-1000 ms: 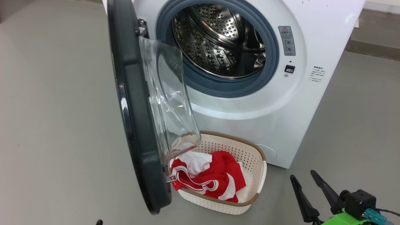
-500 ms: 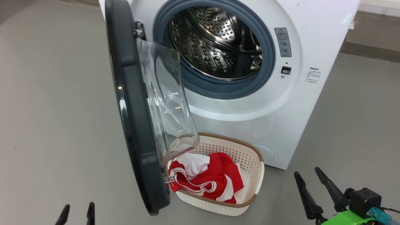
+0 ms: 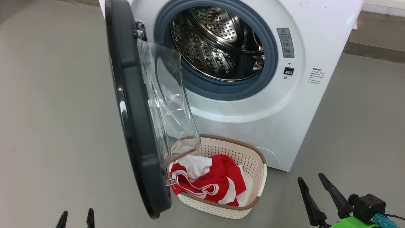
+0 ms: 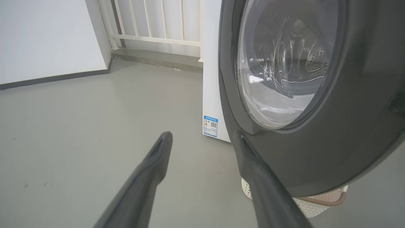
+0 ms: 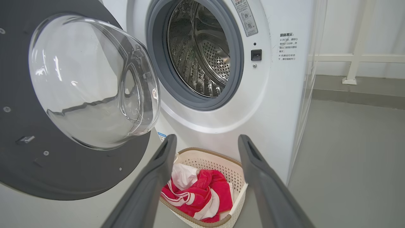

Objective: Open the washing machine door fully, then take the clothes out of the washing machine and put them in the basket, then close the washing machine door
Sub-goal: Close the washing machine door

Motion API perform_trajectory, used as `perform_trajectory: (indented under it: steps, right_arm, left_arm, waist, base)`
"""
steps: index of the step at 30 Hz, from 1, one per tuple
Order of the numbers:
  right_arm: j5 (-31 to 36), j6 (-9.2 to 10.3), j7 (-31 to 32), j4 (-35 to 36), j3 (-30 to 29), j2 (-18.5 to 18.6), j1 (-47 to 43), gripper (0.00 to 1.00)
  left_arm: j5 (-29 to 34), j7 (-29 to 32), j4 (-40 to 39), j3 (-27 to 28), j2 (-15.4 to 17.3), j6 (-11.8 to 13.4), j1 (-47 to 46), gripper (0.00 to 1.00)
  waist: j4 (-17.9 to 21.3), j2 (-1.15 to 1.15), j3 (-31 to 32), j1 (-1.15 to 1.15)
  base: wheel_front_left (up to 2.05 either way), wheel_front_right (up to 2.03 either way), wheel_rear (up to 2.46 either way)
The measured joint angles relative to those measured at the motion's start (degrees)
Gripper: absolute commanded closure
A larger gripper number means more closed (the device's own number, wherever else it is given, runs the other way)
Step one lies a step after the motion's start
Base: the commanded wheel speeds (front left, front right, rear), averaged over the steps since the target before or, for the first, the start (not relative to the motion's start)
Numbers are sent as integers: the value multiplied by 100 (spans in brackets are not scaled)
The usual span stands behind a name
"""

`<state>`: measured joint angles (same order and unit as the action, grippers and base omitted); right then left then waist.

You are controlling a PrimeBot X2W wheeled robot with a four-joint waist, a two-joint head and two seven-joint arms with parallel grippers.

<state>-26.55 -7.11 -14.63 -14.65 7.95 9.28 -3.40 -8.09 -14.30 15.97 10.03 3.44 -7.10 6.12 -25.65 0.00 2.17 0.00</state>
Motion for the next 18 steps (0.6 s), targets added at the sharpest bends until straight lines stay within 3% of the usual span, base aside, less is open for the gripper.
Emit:
perform_trajectory:
  steps: [7,10,11,13,14,15,18]
  right_arm:
    - [1,0,0,-2,2,-8,0,0]
    - [1,0,0,-4,3,-9,0,0]
    - [1,0,0,-4,4,-11,0,0]
    - [1,0,0,-4,9,-12,0,0]
    - [0,0,0,-5,14,-13,0,0]
    - [1,0,0,-7,19,-15,1,0]
    - [1,0,0,-7,25,-21,1,0]
  left_arm:
    - [-8,0,-30,0,-41,-3,-1,0]
    - [-336,0,-47,-60,-43,-5,-10,0]
    - [-554,0,-48,-100,-45,-5,-13,9]
    - [-906,0,-77,-162,-35,-5,-25,60]
    - [-1116,0,-112,-252,3,-5,-27,93]
    - [-1308,0,-153,-343,52,-7,-31,100]
    - [-2081,0,-270,-504,213,-5,-126,100]
  waist:
    - [22,0,4,0]
    - [37,0,-1,0]
    - [44,0,-1,0]
    - [59,0,-8,0]
    - [70,0,-10,0]
    - [81,0,-13,0]
    - [122,0,-24,0]
  base:
    - [0,0,0]
    - [0,0,0]
    - [0,0,0]
    - [0,0,0]
    - [0,0,0]
    - [0,0,0]
    - [0,0,0]
